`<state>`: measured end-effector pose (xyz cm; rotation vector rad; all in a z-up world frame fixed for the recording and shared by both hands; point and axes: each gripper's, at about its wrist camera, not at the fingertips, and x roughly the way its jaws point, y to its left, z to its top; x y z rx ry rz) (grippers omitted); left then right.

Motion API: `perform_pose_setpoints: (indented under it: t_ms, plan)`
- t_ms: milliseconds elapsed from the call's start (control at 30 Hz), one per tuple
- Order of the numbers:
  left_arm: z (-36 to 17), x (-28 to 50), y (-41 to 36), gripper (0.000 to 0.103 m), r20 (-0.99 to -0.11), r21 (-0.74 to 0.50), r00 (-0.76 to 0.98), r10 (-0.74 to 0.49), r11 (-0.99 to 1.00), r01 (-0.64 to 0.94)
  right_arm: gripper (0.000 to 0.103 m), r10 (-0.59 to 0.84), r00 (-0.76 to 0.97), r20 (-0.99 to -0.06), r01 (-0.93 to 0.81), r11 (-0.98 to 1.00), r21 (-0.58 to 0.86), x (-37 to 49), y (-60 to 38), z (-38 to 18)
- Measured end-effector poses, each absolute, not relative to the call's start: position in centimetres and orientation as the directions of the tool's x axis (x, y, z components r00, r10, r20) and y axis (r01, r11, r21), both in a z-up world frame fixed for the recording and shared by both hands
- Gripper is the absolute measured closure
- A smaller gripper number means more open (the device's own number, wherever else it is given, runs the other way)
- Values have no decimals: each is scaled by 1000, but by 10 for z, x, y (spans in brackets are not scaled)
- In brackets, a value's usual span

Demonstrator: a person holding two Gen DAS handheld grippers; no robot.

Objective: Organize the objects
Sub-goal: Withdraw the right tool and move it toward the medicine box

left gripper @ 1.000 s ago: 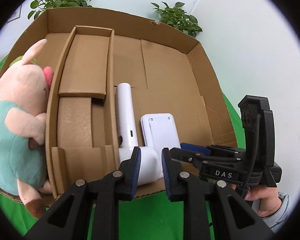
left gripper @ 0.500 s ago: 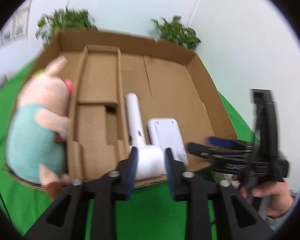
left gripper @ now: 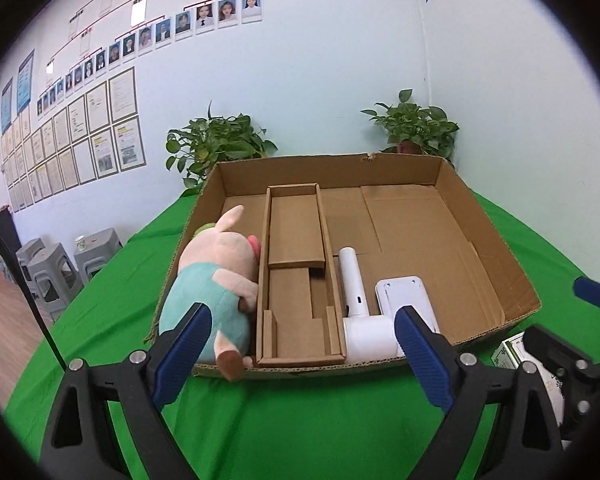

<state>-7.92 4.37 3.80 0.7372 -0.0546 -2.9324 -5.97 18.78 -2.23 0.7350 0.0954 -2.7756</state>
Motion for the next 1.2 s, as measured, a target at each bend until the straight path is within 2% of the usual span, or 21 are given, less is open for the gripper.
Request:
perform_pose_setpoints:
  t_ms: [233,267,300,333,367,400,433,500,533,567,600,633,667,767,933,1100,1200]
  plan:
    - [38,-66,48,11,-465,78,-874,-143,-990,121,1,-283,-856,-433,302,-953,27,-30,191,-14]
    - [38,-64,48,19,-462,75,-876,-139,-990,117,4,-292,-853,-431,307,-951,36,-28,193,-15]
    - [38,-63,48,40,-462,72,-877,-131,-991,110,8,-299,-851,-431,309,-950,49,-26,193,-16]
    - [37,-63,49,57,-468,70,-876,-116,-993,94,26,-297,-851,-432,304,-951,55,-24,195,-16]
    - [34,-65,50,94,-489,70,-867,-97,-995,72,50,-288,-853,-435,293,-955,57,-24,198,-17]
    - [32,-67,51,101,-509,71,-857,-85,-996,57,60,-269,-856,-441,273,-960,56,-24,200,-18]
    - [30,-67,52,101,-524,59,-849,-65,-997,40,74,-256,-858,-446,260,-964,55,-23,203,-19]
    - [28,-65,52,101,-528,31,-848,-43,-999,31,76,-254,-857,-449,259,-964,52,-21,207,-22]
    - [28,-64,51,97,-526,21,-849,-43,-999,38,76,-258,-855,-451,263,-963,51,-19,209,-23]
    - [27,-64,50,70,-526,27,-848,-61,-998,56,71,-264,-852,-452,270,-961,52,-19,211,-25]
    - [27,-63,49,26,-525,33,-847,-81,-997,75,61,-288,-842,-456,294,-954,61,-17,213,-28]
    - [26,-62,47,11,-521,30,-848,-93,-995,91,23,-317,-833,-454,319,-945,74,-16,215,-30]
    - [25,-60,44,6,-520,13,-850,-91,-995,98,3,-348,-830,-435,344,-935,91,-12,220,-32]
    - [17,-64,41,6,-589,19,-806,-57,-998,57,0,-352,-825,-442,359,-931,71,-5,226,-41]
    - [0,-59,38,6,-636,-21,-771,9,-1000,6,0,-322,-774,-545,329,-940,88,-8,242,-73]
    - [-21,-57,43,6,-694,-65,-716,83,-996,-53,0,-129,-751,-647,215,-975,-55,-7,248,-106]
    - [-30,-58,47,6,-718,-125,-680,147,-989,-82,6,-123,-717,-687,217,-975,-52,-7,254,-116]
